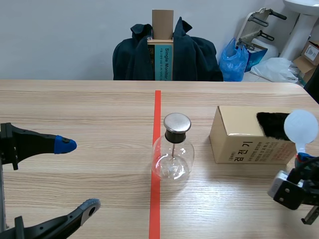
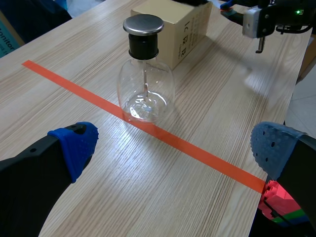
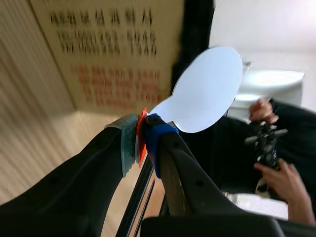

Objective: Do the electroscope experiment.
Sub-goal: 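Rub the plate on the fur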

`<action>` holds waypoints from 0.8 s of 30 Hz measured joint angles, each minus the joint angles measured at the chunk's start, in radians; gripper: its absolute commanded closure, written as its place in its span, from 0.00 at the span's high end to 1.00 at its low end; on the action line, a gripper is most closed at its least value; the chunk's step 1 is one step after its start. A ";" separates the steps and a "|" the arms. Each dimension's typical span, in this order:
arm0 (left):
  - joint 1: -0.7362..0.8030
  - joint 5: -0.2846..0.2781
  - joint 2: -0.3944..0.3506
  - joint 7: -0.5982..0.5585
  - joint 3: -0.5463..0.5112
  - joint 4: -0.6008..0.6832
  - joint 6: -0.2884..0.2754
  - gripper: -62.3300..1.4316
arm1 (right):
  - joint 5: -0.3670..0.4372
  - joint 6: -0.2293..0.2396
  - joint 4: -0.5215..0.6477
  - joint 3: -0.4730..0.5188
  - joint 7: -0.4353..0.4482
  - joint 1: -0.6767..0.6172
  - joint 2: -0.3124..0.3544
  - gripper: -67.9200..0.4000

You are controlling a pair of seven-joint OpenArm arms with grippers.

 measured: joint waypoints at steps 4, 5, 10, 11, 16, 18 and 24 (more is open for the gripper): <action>0.000 0.004 0.000 0.000 0.000 0.000 0.000 1.00 | -0.008 0.000 0.013 0.001 0.195 0.000 0.008 0.02; 0.000 0.003 0.000 0.000 0.000 0.000 0.000 1.00 | -0.008 0.000 0.018 -0.006 0.143 0.001 0.005 0.02; 0.000 0.003 0.000 0.000 0.000 0.000 0.000 1.00 | 0.000 -0.004 0.023 -0.006 0.056 0.007 0.001 0.02; 0.000 0.003 0.000 0.000 0.000 0.000 0.000 1.00 | 0.004 -0.004 0.023 -0.001 0.115 0.009 0.002 0.02; 0.000 0.004 0.000 0.000 0.000 0.000 0.000 1.00 | -0.007 -0.001 0.023 -0.007 0.033 0.016 -0.003 0.02; 0.000 0.004 0.000 0.000 0.000 0.000 0.000 1.00 | -0.008 -0.005 0.024 -0.008 -0.009 0.018 -0.002 0.02; 0.000 0.004 0.000 0.000 0.000 0.000 0.000 1.00 | 0.001 -0.004 0.024 -0.008 0.079 0.018 -0.001 0.02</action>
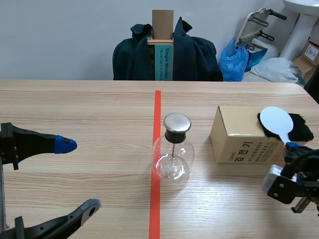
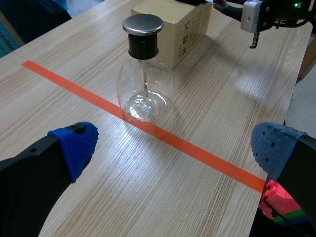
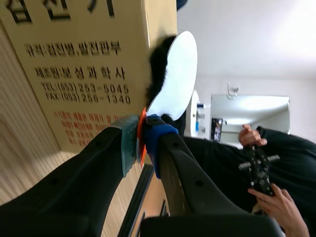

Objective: Do the electroscope experiment.
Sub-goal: 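Rub the plate on the fur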

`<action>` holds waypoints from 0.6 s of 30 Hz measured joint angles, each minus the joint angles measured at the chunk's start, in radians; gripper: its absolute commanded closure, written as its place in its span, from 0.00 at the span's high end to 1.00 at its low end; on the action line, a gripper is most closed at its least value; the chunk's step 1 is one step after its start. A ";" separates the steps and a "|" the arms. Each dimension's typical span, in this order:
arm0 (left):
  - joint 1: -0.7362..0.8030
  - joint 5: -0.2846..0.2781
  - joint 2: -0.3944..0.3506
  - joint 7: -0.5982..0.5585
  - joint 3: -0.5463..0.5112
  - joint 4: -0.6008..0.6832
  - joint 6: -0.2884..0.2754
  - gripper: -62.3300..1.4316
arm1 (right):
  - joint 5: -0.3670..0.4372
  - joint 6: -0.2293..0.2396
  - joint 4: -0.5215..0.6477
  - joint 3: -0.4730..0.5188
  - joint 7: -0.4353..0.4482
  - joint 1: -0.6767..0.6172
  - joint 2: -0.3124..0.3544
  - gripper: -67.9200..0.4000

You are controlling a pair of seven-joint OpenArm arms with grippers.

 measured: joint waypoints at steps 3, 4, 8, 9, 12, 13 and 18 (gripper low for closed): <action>0.000 0.000 0.000 0.000 0.000 0.000 0.000 1.00 | 0.000 0.000 0.000 0.000 0.001 0.000 0.000 0.02; 0.000 0.000 0.000 0.000 0.000 0.000 0.000 1.00 | 0.000 0.000 0.000 0.000 0.001 0.000 0.000 0.02; 0.000 0.000 0.000 0.000 0.000 0.000 0.000 1.00 | 0.003 0.005 0.013 0.000 0.000 -0.001 0.000 0.02; 0.000 0.000 0.000 0.000 0.000 0.000 0.000 1.00 | 0.003 0.008 0.024 0.000 -0.003 -0.003 0.000 0.02; 0.000 0.000 0.000 0.000 0.000 0.000 0.000 1.00 | 0.000 0.020 0.083 0.002 -0.011 -0.006 0.000 0.02; 0.000 0.000 0.000 0.000 0.000 0.000 0.000 1.00 | 0.000 0.021 0.105 0.008 -0.011 -0.006 0.000 0.02; 0.000 0.000 0.000 0.000 0.000 0.000 0.000 1.00 | 0.019 0.023 0.234 0.044 -0.011 -0.018 0.000 0.02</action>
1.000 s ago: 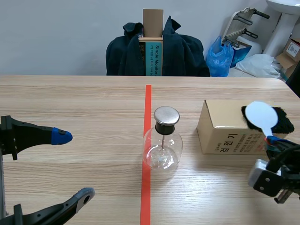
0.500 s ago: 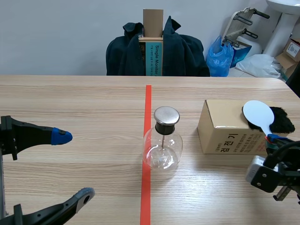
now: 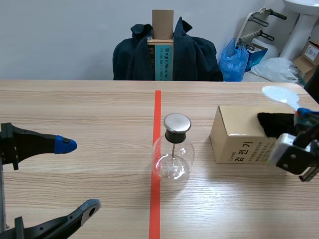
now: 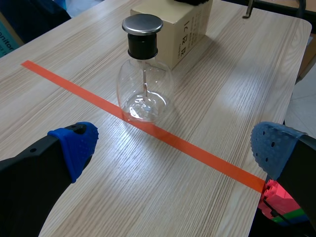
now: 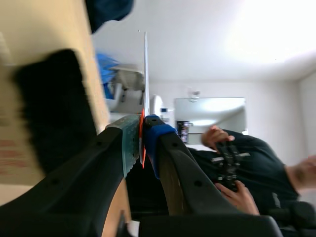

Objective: Do the electroscope experiment.
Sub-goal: 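Rub the plate on the fur, then bring the plate to the electroscope and point at the metal foil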

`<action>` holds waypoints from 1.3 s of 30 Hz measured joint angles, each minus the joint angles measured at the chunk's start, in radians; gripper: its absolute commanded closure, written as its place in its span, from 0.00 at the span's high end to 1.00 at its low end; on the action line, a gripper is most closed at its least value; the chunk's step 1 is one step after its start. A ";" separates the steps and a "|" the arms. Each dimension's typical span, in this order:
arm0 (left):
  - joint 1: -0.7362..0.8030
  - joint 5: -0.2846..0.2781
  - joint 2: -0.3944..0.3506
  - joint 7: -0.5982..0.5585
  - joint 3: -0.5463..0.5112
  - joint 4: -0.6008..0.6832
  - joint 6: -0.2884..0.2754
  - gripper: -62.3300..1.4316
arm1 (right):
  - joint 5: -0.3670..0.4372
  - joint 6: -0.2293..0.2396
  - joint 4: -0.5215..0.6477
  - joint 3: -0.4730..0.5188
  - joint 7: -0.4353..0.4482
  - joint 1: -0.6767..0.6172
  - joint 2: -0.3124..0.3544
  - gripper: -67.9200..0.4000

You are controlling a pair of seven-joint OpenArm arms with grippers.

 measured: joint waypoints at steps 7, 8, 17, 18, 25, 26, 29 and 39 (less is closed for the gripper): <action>-0.029 0.000 0.000 0.073 0.006 -0.014 0.004 1.00 | 0.000 0.001 0.159 0.030 0.000 -0.053 0.000 0.02; -0.053 -0.002 0.000 0.085 0.015 -0.029 0.000 0.96 | 0.000 0.001 0.183 0.037 0.000 -0.059 0.000 0.02; -0.410 -0.030 0.058 0.106 0.248 -0.328 -0.105 0.05 | 0.079 0.001 0.363 0.076 0.000 -0.074 0.000 0.02; -0.446 -0.030 0.082 0.106 0.277 -0.363 -0.105 0.05 | 0.089 0.001 0.380 0.081 0.001 -0.074 0.000 0.02; -0.607 0.006 0.251 0.103 0.427 -0.550 -0.110 0.05 | 0.159 0.000 0.478 0.127 0.000 -0.073 0.000 0.02; -0.621 0.005 0.273 0.103 0.446 -0.569 -0.110 0.05 | 0.173 0.000 0.488 0.134 0.000 -0.073 0.000 0.02; -0.656 0.005 0.328 0.103 0.489 -0.615 -0.114 0.05 | 0.204 0.000 0.520 0.149 0.000 -0.073 0.000 0.02; -0.693 0.096 0.403 0.056 0.499 -0.679 -0.079 0.05 | 0.233 0.000 0.566 0.220 0.000 -0.119 0.000 0.02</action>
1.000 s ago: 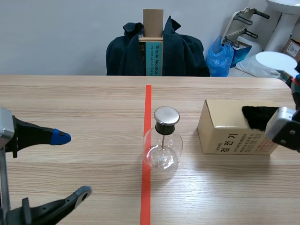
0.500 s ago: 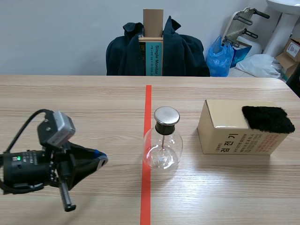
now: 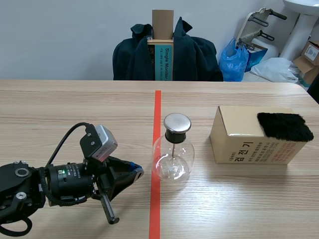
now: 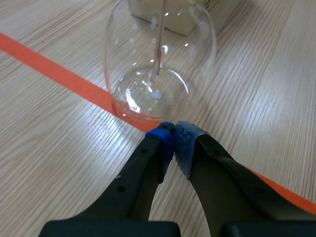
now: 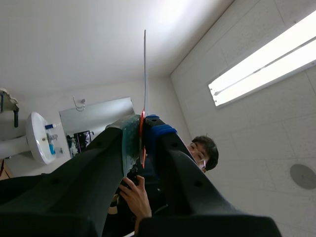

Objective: Do the electroscope experiment.
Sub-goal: 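Bring the plate to the electroscope and point at the metal foil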

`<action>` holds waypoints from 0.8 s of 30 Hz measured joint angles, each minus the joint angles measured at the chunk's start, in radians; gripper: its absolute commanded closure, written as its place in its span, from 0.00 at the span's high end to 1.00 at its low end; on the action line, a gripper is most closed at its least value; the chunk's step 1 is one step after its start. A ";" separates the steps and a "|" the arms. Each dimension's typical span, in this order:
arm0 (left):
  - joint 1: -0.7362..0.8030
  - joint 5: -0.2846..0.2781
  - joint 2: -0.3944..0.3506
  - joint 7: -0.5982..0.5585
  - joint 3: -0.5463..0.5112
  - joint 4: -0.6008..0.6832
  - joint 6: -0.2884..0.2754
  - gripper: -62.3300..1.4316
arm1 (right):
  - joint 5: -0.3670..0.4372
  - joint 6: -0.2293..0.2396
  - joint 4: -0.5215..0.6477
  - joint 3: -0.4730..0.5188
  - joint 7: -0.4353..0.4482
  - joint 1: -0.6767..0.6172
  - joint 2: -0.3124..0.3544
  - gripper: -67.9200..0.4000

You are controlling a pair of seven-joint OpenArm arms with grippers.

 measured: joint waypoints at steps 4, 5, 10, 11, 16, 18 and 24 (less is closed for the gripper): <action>-0.001 0.034 0.018 -0.014 0.000 -0.006 0.028 0.05 | 0.003 0.000 0.005 0.021 -0.001 -0.016 0.000 0.02; -0.002 0.037 0.021 -0.018 0.000 -0.006 0.035 0.05 | 0.003 0.000 0.005 0.021 -0.004 -0.016 0.000 0.02; -0.005 0.035 0.033 -0.023 0.000 -0.006 0.089 0.05 | 0.058 -0.001 0.005 0.014 -0.016 -0.016 0.000 0.02; -0.005 0.035 0.035 -0.027 0.000 -0.006 0.098 0.05 | 0.064 -0.001 0.005 0.007 -0.016 -0.016 0.000 0.02; -0.005 0.035 0.041 -0.034 0.000 -0.006 0.102 0.05 | 0.058 0.000 0.005 -0.098 -0.032 -0.002 0.000 0.02; -0.005 0.035 0.041 -0.034 0.000 -0.006 0.102 0.05 | 0.050 0.000 0.005 -0.153 -0.077 0.029 0.000 0.02; -0.005 0.035 0.040 -0.034 0.000 -0.006 0.102 0.05 | -0.026 0.000 0.004 -0.344 -0.231 0.138 0.000 0.02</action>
